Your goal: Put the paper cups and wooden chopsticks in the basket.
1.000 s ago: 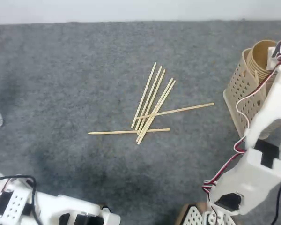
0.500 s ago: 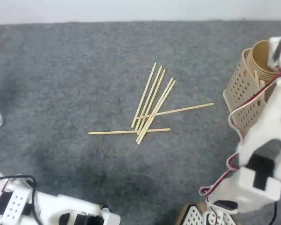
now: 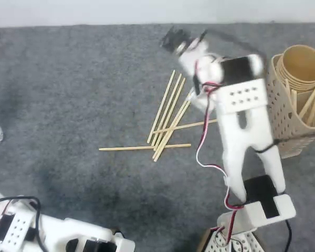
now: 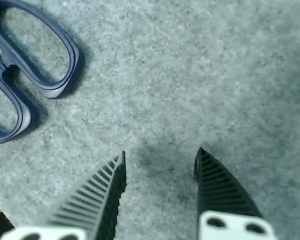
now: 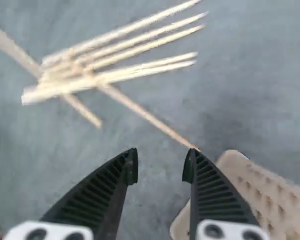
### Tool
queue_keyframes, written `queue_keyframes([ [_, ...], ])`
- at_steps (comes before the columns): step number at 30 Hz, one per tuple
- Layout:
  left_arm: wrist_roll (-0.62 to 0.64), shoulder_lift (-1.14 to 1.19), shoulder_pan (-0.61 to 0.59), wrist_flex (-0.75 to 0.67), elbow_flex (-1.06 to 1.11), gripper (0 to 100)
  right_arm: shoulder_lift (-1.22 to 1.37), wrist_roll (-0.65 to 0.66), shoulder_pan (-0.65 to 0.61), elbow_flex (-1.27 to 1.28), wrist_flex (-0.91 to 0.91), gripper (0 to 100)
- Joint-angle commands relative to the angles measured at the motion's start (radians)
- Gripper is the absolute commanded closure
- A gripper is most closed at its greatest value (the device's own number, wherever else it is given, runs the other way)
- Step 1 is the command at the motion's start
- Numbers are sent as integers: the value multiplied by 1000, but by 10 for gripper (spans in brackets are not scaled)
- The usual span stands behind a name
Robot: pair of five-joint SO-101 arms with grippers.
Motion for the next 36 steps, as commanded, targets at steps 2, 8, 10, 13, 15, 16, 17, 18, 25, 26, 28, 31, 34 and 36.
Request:
queue_keyframes([
  [2,-12,-23,3,-17,-5,782,-41,147,13,362,-280,836],
  [8,-12,-23,3,-17,-5,782,-41,253,42,654,-645,837],
  [10,-12,-23,3,-17,-5,782,-33,287,36,701,-704,838],
  [13,-12,-23,6,-17,-5,782,-31,350,21,738,-730,851],
  [15,-12,-23,9,-17,-5,782,-31,402,15,746,-725,876],
  [16,-12,-23,9,-17,-5,782,-30,420,13,747,-717,884],
  [17,-12,-23,9,-17,-5,782,-30,431,12,747,-713,890],
  [18,-12,-23,9,-17,-5,782,-30,431,10,747,-710,894],
  [25,-12,-23,11,-17,-5,782,38,436,-4,717,-716,890],
  [26,-12,-23,11,-17,-5,782,65,436,-4,706,-719,890],
  [28,-12,-23,11,-17,-5,782,130,436,-4,664,-725,890],
  [31,-12,-23,11,-17,-5,782,234,433,-1,562,-714,890],
  [34,-12,-23,11,-17,-5,782,315,431,1,460,-667,890],
  [36,-12,-23,11,-17,-5,782,338,431,1,400,-590,890],
])
